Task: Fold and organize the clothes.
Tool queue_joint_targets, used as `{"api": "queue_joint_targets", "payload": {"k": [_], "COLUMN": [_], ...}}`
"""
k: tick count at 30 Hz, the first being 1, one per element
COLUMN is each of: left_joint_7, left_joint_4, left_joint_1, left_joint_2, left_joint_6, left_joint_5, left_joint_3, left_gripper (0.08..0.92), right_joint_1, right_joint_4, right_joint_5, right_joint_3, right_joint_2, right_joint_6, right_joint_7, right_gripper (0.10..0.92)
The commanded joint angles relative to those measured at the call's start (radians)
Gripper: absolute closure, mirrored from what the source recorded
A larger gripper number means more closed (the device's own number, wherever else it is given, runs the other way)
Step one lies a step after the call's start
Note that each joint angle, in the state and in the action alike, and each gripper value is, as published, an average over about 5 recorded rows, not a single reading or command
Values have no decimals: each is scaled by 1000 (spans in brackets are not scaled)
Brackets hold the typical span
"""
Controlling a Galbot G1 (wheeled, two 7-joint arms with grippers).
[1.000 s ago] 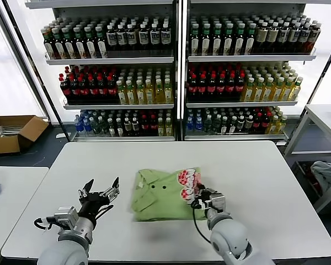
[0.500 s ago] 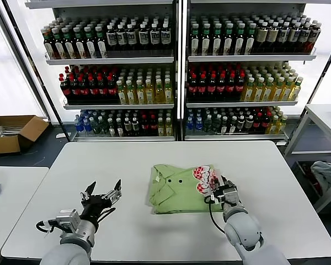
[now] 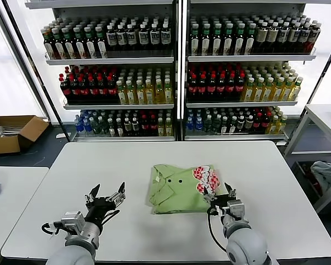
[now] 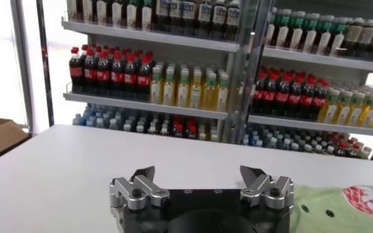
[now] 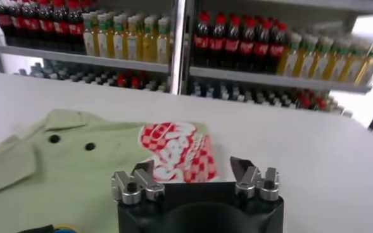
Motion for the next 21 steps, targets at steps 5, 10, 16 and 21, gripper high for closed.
{"api": "queue_joint_targets", "payload": {"k": [5, 10, 16, 21], "left_joint_7": [3, 5, 6, 7], "left_joint_4": [-4, -3, -3, 4], "left_joint_1": [18, 21, 20, 21], "left_joint_2": [-2, -4, -3, -4], "left_joint_6": [-3, -4, -3, -4], "left_joint_5": [11, 16, 16, 19], "left_joint_3": [1, 2, 1, 0], "left_gripper": [177, 177, 177, 177], "right_joint_1": [-88, -87, -82, -76], "right_joint_4": [89, 81, 62, 60], "right_joint_5": [376, 425, 461, 495], "right_joint_3": [14, 18, 25, 31], "right_joint_2": [25, 24, 14, 14], "right_joint_6": [-14, -14, -15, -16], "right_joint_7": [130, 166, 184, 184], "right_gripper": [204, 203, 203, 203]}}
